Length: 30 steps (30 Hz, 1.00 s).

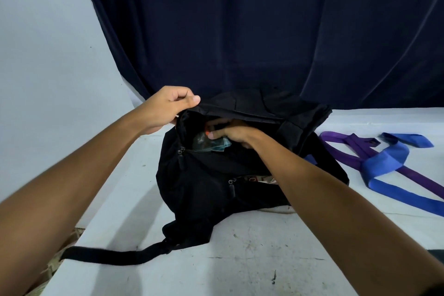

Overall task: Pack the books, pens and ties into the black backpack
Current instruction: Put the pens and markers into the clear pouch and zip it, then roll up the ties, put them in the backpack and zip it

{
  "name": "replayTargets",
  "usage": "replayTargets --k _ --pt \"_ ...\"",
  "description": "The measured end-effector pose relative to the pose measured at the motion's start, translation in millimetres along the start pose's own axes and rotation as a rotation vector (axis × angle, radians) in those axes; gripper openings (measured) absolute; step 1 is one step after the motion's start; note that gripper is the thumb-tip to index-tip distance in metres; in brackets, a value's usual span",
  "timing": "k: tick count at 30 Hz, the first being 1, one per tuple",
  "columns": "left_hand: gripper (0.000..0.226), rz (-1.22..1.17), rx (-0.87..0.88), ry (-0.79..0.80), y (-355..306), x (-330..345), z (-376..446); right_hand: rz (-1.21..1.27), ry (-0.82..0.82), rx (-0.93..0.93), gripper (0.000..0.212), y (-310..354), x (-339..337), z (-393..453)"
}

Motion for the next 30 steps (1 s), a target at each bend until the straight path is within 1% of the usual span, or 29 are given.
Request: replayTargets --k 6,9,13,19,23,25,27,28,30 --pt "0.032 -0.054 -0.028 -0.033 3 -12 -10 -0.029 -0.051 -0.04 0.043 9 7 1" --pt "0.029 -0.096 -0.051 -0.028 5 -12 -13 -0.059 -0.032 -0.02 0.041 12 11 -1" --pt "0.03 -0.094 -0.054 -0.038 3 -11 -16 -0.088 -0.022 -0.019 0.04 14 15 1" --pt "0.028 -0.088 -0.056 -0.081 1 -10 -21 -0.123 -0.03 -0.021 0.044 15 17 -9" --pt "0.028 -0.05 -0.05 -0.073 1 0 -21 -0.199 -0.027 -0.062 0.041 20 23 -43" --pt "0.031 -0.015 -0.044 -0.08 0 6 -20 -0.321 -0.04 -0.086 0.04 21 21 -71" --pt "0.031 0.02 -0.034 -0.09 0 11 -18 -0.462 -0.036 -0.111 0.034 19 17 -101" --pt "0.03 0.046 -0.028 -0.089 0 13 -16 -0.493 -0.022 -0.124 0.032 19 13 -118" --pt "0.028 0.13 -0.024 -0.066 0 20 -12 -0.465 0.053 -0.12 0.031 20 4 -154"
Point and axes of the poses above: each hand's wrist, its own z-axis towards the middle knuckle, its own x-axis out of the palm, y = z × x, the point moved 8 cm from there along z, towards the middle knuckle, and after that the axes turned 1 degree about x, right-handed, at the moved point
